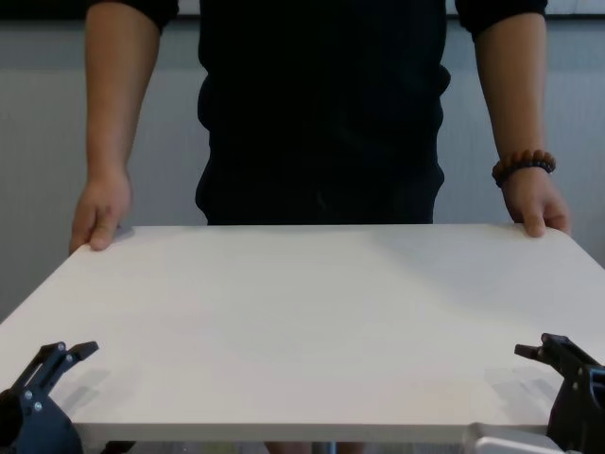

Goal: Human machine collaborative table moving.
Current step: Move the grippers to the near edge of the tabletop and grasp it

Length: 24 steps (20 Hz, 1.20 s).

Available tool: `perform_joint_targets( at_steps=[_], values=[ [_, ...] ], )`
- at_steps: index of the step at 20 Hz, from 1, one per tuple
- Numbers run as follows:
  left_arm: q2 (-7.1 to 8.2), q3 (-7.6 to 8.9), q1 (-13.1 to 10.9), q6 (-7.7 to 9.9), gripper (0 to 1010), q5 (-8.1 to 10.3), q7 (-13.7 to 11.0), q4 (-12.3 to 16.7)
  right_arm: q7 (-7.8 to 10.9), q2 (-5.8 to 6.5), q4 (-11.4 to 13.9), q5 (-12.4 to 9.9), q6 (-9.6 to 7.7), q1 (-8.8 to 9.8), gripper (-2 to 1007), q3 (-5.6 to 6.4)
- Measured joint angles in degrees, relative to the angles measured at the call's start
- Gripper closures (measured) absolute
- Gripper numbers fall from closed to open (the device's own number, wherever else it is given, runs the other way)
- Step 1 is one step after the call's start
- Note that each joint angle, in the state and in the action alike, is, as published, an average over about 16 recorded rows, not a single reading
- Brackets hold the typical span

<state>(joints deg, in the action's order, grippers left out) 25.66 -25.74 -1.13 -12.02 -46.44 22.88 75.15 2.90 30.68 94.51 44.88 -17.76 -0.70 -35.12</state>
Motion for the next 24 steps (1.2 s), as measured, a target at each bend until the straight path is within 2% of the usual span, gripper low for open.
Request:
perform_joint_targets(
  at_steps=[16,24],
  values=[
    [0.01,-0.02,0.0,0.03,7,0.00,0.0,0.0,-0.83,-0.67,0.2,-0.3,2.28,1.10,0,1.42],
    [0.01,-0.02,0.0,0.02,7,-0.01,0.0,0.0,-0.80,-0.64,0.2,-0.4,2.16,1.05,0,1.36]
  ],
)
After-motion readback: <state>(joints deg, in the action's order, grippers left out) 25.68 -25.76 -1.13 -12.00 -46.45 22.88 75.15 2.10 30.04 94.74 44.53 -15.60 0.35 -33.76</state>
